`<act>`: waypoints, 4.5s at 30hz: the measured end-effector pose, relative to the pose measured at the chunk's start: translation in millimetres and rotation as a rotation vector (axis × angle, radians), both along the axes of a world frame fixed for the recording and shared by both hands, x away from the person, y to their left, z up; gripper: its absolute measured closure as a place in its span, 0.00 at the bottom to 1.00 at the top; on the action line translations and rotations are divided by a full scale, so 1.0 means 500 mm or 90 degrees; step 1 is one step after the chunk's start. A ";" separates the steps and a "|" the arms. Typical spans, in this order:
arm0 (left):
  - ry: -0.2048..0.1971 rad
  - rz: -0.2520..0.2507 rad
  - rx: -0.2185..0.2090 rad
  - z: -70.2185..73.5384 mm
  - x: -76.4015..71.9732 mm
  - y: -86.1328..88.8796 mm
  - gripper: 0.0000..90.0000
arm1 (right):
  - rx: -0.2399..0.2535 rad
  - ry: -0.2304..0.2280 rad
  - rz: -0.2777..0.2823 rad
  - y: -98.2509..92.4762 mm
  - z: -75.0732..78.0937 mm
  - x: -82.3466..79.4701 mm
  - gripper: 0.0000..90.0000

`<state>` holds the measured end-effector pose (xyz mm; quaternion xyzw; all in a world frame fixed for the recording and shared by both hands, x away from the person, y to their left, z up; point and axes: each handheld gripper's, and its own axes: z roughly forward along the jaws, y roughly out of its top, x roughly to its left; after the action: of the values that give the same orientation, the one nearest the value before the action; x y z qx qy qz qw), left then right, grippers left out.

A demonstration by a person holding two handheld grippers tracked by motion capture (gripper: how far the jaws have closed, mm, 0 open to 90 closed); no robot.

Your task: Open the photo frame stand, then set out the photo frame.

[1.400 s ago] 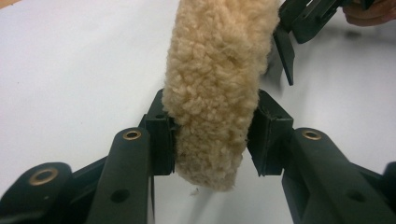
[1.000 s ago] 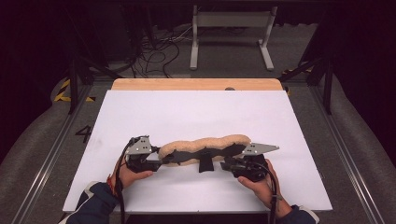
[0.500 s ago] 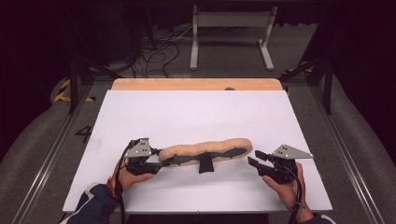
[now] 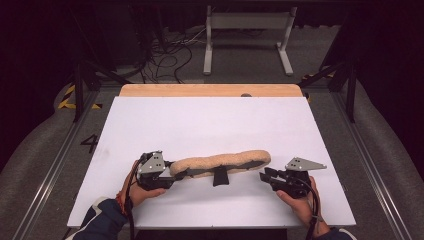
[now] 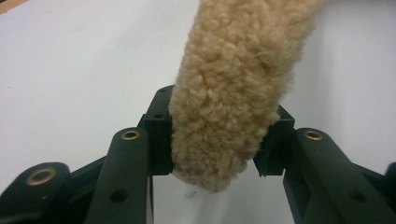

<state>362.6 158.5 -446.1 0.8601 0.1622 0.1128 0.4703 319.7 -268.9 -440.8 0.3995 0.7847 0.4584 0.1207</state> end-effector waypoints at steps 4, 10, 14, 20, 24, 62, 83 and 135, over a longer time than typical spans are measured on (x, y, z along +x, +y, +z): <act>-0.003 0.005 0.012 -0.006 0.002 -0.007 0.63 | -0.026 0.007 0.062 0.057 -0.017 0.000 0.73; -0.014 0.013 0.026 -0.011 0.002 -0.014 0.62 | -0.044 0.002 0.114 0.145 -0.032 0.002 0.63; -0.031 0.022 0.044 -0.012 -0.001 -0.020 0.61 | -0.082 0.006 0.115 0.187 -0.044 0.009 0.59; -0.048 0.028 0.053 -0.012 -0.005 -0.025 0.61 | -0.058 0.011 0.128 0.201 -0.044 0.018 0.63; -0.063 0.036 0.070 -0.010 -0.010 -0.028 0.61 | -0.047 0.018 0.137 0.198 -0.041 0.020 0.70; -0.038 0.022 -0.003 0.014 -0.040 0.007 0.59 | -0.033 -0.100 -0.088 -0.006 0.030 0.001 1.00; -0.046 0.005 -0.008 0.016 -0.058 0.007 0.69 | -0.027 -0.102 -0.087 -0.007 0.024 0.032 1.00; -0.081 -0.061 0.041 0.021 -0.107 -0.089 0.72 | -0.006 -0.066 -0.111 0.022 0.035 0.132 0.94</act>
<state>309.4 114.3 -435.7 0.8727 0.0868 0.1498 0.4565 385.8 -257.8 -423.2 0.4418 0.7415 0.4626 0.2022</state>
